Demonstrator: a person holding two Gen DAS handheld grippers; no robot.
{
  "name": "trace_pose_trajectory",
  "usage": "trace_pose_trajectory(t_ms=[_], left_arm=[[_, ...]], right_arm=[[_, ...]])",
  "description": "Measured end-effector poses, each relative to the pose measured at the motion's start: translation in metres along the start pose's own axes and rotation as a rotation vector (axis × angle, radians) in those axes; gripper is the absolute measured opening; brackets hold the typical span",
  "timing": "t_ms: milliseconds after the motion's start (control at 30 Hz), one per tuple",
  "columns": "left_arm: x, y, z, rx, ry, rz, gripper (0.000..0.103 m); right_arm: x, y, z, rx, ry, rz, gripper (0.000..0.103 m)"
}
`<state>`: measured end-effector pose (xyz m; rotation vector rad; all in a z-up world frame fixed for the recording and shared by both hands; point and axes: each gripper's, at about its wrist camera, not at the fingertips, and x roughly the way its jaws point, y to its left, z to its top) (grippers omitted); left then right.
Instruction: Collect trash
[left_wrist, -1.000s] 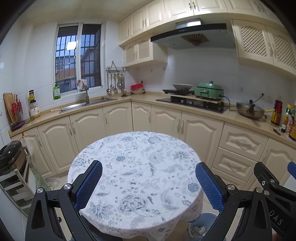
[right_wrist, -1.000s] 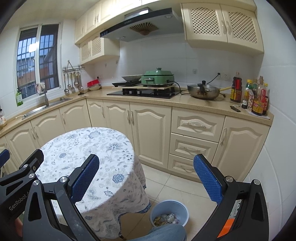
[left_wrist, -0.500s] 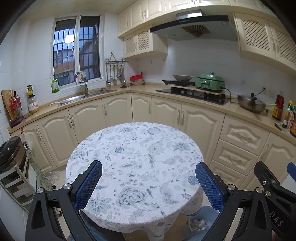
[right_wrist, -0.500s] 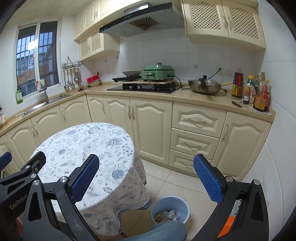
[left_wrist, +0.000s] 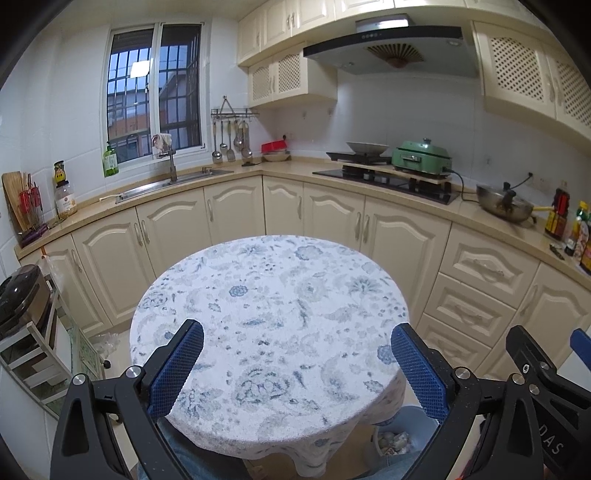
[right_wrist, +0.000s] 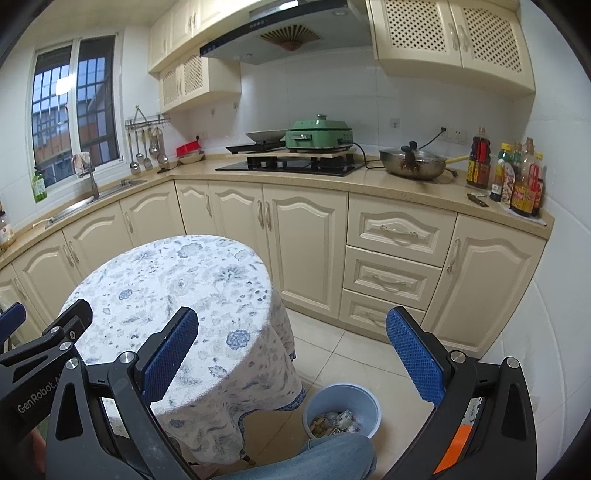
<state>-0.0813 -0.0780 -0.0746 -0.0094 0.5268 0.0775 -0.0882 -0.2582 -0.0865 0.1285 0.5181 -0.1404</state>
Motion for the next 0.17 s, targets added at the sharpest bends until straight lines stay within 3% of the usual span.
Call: trace_pose_trajectory(t_ms=[167], left_arm=[[0.0017, 0.0011, 0.0005, 0.005, 0.009, -0.004, 0.101]], right_arm=[[0.0012, -0.0016, -0.0008, 0.004, 0.007, -0.003, 0.103]])
